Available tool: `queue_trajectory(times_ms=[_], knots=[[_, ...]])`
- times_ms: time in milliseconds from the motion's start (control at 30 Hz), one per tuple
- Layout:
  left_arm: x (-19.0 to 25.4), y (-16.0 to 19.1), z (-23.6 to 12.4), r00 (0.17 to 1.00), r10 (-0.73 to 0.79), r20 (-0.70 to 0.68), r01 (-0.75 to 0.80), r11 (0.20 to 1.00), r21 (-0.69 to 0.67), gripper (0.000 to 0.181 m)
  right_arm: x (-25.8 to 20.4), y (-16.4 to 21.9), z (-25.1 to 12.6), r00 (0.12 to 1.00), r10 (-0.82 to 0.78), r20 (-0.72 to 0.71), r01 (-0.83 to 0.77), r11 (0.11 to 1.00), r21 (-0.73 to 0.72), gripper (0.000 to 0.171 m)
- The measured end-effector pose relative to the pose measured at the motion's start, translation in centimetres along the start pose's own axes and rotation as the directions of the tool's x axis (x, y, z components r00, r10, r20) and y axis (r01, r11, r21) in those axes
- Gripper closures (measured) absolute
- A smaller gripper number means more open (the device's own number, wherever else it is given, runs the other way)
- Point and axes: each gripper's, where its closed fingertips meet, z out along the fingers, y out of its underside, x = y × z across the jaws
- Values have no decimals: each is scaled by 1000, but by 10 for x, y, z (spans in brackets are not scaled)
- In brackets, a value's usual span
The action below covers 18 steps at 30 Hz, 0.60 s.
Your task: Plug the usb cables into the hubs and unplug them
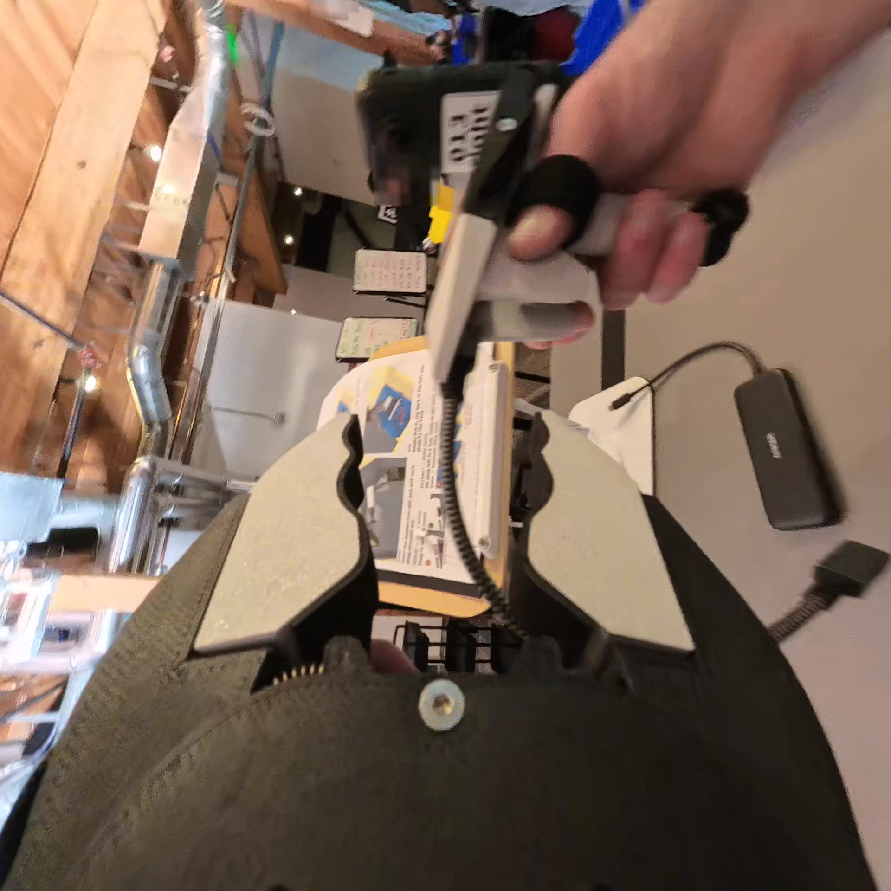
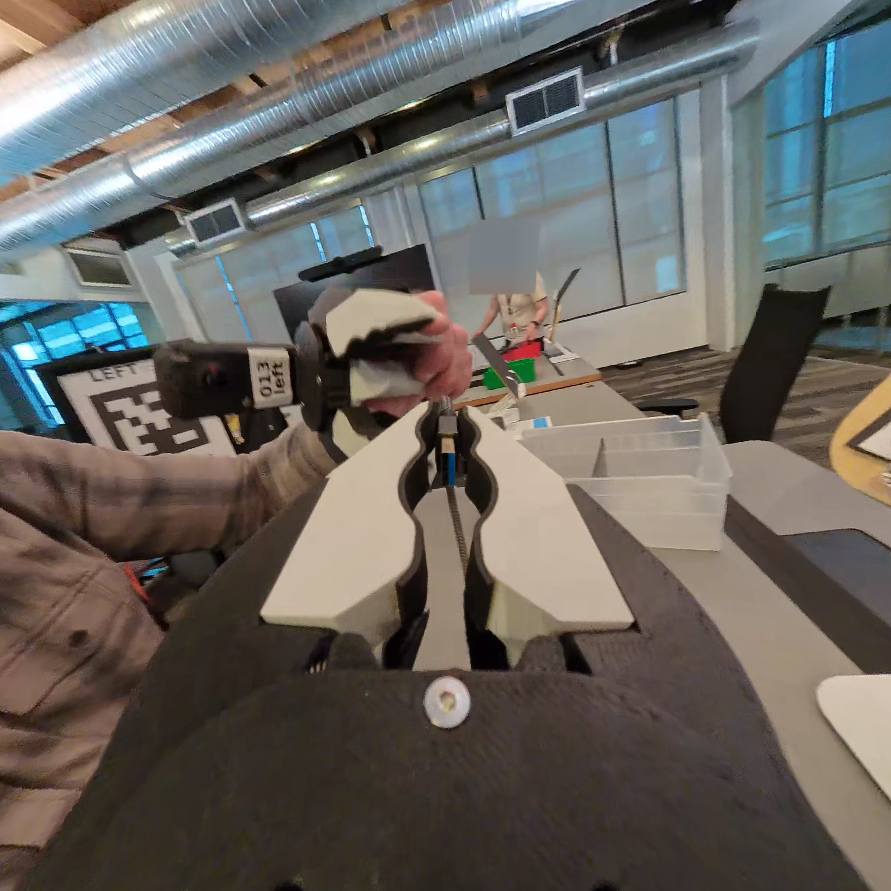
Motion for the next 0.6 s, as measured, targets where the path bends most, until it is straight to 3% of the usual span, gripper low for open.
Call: queue_trajectory(times_ms=[133, 300, 567, 600], knots=[[8, -10, 3, 998, 54, -9, -54, 998, 29, 121, -15, 4, 5, 996, 26, 86, -24, 999, -25, 165], [3, -17, 4, 991, 113, 71, -117, 992, 50, 165, -25, 7, 10, 986, 66, 154, -62, 998, -29, 166], [-3, -15, 3, 995, 27, 99, -29, 999, 17, 171, -25, 0, 12, 983, 98, 156, -101, 995, 9, 165], [-4, -15, 3, 995, 7, 96, -9, 1000, 19, 172, -21, -2, 12, 987, 94, 134, -98, 995, 26, 156]])
